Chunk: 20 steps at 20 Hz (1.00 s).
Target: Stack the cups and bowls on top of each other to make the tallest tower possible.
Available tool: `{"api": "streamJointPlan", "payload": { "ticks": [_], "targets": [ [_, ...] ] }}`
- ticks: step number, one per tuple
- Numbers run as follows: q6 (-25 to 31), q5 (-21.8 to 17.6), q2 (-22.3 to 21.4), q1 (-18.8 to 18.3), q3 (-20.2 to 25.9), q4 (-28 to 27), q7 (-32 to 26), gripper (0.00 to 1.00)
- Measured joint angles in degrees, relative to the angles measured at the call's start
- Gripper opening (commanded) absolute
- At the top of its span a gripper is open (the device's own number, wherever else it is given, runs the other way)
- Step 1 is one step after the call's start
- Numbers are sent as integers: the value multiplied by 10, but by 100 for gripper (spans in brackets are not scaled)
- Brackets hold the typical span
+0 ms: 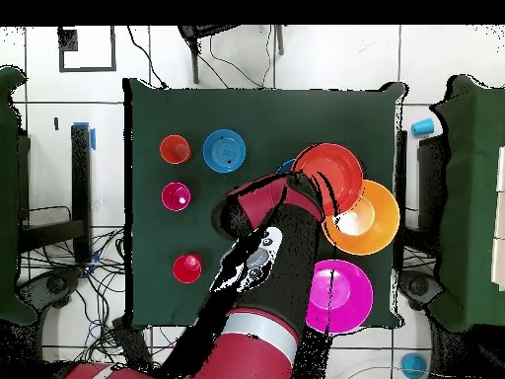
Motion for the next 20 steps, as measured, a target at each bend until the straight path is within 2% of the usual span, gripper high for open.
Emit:
{"api": "streamJointPlan", "payload": {
  "ticks": [20],
  "targets": [
    [-20, 0, -13, -17, 27, 12, 0, 0]
  ]
}}
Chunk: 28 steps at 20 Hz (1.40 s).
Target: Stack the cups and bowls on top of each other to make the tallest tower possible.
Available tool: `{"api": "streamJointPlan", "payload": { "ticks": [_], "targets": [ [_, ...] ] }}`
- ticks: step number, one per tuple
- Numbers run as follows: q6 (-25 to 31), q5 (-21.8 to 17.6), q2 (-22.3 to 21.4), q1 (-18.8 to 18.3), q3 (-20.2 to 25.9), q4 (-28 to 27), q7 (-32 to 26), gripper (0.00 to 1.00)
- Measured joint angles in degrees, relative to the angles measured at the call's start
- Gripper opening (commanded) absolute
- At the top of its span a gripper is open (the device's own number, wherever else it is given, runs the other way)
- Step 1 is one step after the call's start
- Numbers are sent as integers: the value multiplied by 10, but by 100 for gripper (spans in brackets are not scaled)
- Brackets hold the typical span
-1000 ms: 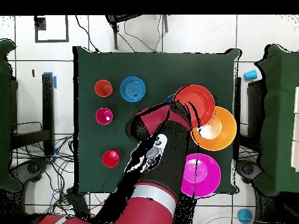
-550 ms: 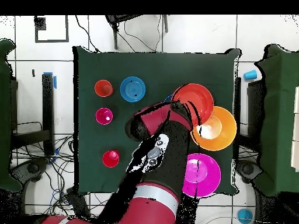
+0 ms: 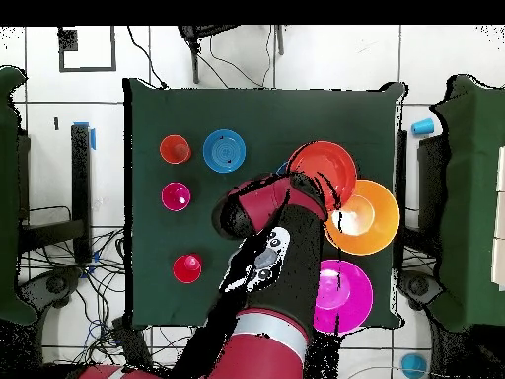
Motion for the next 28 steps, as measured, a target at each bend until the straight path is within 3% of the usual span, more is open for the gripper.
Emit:
{"api": "streamJointPlan", "payload": {
  "ticks": [28],
  "targets": [
    [0, 19, 9, 21, -4, 11, 0, 0]
  ]
}}
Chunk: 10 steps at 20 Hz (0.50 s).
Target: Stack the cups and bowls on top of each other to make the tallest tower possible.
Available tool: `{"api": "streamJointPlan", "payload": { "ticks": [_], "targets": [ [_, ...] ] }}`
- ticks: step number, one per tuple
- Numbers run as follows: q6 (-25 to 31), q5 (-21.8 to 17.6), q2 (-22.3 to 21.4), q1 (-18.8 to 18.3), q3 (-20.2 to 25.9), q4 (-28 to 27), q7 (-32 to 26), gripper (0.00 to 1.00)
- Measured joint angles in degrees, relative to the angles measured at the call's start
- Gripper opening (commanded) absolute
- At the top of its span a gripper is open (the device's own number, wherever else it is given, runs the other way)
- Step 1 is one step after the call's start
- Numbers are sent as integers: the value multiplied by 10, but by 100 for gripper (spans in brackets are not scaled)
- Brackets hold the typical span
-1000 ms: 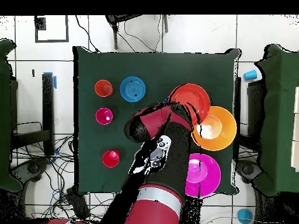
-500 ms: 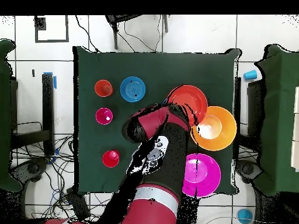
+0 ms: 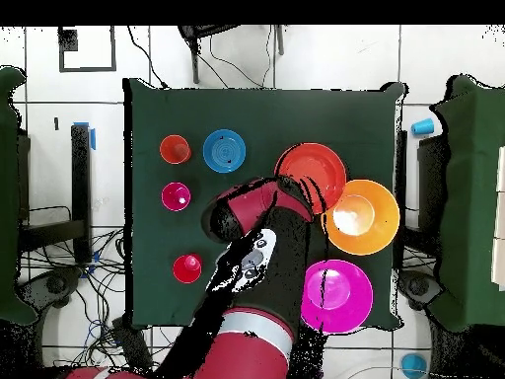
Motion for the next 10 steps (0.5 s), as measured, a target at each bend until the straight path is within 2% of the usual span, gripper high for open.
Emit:
{"api": "streamJointPlan", "payload": {
  "ticks": [10],
  "targets": [
    [0, 12, 17, 22, -26, -3, 0, 0]
  ]
}}
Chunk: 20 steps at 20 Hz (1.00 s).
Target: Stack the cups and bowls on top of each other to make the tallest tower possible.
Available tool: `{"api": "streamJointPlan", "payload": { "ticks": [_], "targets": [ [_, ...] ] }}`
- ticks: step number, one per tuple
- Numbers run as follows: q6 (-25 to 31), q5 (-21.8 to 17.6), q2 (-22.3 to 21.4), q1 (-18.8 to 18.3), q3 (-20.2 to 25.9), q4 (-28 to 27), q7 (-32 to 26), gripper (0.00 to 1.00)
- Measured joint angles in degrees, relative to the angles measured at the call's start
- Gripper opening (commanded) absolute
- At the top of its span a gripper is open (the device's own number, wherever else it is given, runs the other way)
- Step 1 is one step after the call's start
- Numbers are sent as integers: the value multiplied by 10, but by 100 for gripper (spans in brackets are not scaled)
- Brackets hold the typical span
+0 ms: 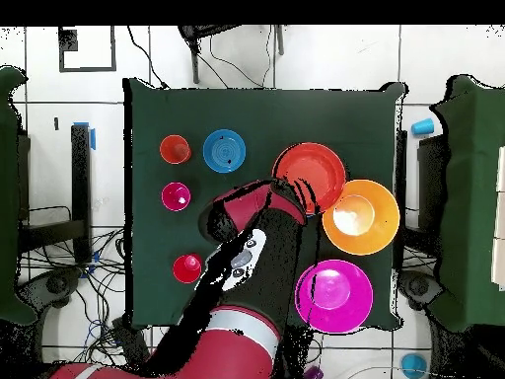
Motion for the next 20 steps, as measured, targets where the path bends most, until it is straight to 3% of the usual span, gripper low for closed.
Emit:
{"api": "streamJointPlan", "payload": {
  "ticks": [20],
  "targets": [
    [0, 35, 20, 21, -39, 0, 0, 0]
  ]
}}
